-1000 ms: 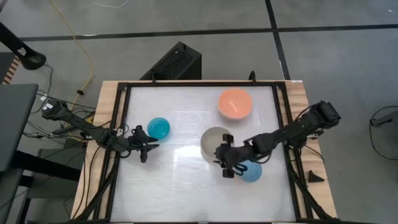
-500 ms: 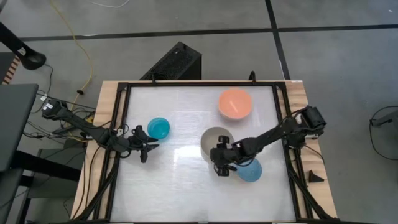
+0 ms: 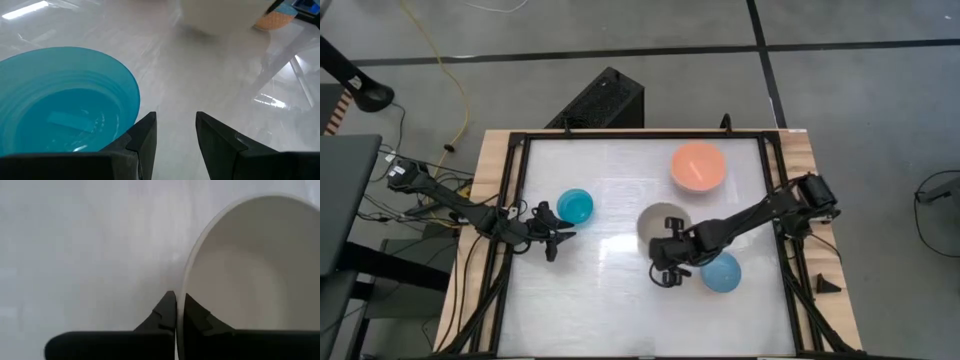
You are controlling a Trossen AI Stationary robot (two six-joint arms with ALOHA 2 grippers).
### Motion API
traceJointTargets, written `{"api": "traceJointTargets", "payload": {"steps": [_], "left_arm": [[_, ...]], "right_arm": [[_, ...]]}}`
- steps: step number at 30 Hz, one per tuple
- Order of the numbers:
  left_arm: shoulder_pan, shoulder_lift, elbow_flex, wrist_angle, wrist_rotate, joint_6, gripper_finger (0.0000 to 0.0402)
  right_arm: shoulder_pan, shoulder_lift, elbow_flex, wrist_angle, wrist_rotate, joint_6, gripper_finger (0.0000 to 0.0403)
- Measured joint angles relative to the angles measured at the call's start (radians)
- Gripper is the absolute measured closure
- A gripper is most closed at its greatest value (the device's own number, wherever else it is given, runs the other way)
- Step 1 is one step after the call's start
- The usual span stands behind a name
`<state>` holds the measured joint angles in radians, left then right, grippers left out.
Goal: Nest bowls inside each other by size order
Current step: Stack the gray bowl on top of the light orange bowl
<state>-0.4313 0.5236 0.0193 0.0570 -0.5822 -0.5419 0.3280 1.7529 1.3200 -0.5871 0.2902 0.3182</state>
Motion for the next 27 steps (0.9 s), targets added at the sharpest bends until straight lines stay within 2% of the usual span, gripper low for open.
{"api": "traceJointTargets", "payload": {"steps": [3,5,9,13,16,21,24,27], "left_arm": [[0.000,0.000,0.000,0.000,0.000,0.000,0.0276],[0.000,0.000,0.000,0.000,0.000,0.000,0.0276],[0.000,0.000,0.000,-0.001,0.000,0.000,0.0276],[0.000,0.000,0.000,-0.001,0.000,0.000,0.0276],[0.000,0.000,0.000,-0.002,0.000,0.000,0.0276],[0.000,0.000,0.000,-0.002,0.000,0.000,0.0276],[0.000,0.000,0.000,-0.002,0.000,0.000,0.0276],[0.000,0.000,0.000,-0.002,0.000,0.000,0.0276]], "right_arm": [[0.014,-0.023,0.119,-0.031,0.001,-0.029,0.0360],[0.033,-0.035,0.194,-0.114,0.032,-0.088,0.0362],[0.068,-0.059,0.307,-0.382,0.241,-0.109,0.0373],[0.054,-0.128,0.300,-0.644,0.409,-0.044,0.0373],[0.006,-0.203,0.240,-0.747,0.428,0.048,0.0373],[-0.114,-0.367,0.074,-0.670,0.429,0.050,0.0371],[-0.209,-0.433,-0.038,-0.537,0.417,-0.011,0.0371],[-0.300,-0.467,-0.120,-0.376,0.357,-0.122,0.0371]]}}
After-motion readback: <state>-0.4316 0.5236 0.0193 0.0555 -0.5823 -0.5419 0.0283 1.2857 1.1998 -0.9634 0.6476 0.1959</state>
